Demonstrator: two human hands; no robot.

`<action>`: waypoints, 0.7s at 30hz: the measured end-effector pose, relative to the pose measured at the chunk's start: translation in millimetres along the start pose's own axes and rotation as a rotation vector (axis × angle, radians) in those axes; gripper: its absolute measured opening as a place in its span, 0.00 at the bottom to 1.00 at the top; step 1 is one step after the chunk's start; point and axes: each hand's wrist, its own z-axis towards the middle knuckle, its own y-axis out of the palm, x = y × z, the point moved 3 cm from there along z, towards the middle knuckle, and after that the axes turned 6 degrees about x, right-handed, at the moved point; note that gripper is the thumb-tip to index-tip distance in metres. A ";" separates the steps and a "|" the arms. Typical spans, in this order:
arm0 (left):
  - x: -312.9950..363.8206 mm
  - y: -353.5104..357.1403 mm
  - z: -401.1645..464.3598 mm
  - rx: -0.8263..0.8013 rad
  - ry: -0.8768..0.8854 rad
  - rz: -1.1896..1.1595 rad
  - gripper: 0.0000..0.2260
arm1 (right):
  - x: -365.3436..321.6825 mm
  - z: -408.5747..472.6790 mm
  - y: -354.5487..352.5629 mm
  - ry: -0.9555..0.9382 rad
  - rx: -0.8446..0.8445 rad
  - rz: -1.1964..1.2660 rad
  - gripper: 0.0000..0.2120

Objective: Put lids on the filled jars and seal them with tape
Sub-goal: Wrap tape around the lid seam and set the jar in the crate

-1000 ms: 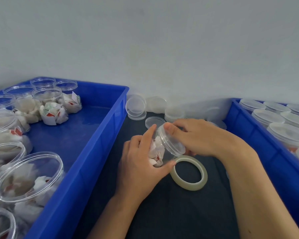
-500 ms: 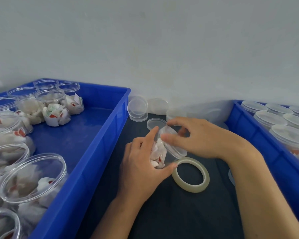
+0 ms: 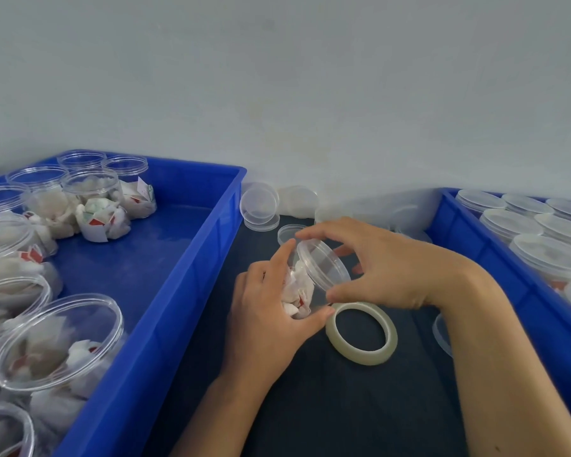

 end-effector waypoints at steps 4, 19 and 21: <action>-3.1 1.5 0.7 0.002 -0.018 -0.043 0.46 | -1.6 4.5 1.9 -0.011 0.057 -0.025 0.36; -2.1 3.3 2.1 0.025 -0.094 -0.062 0.44 | 1.2 17.1 11.7 -0.020 0.183 -0.071 0.28; -1.5 3.6 1.8 0.026 -0.094 -0.061 0.44 | 1.3 16.6 11.6 -0.021 0.177 -0.058 0.28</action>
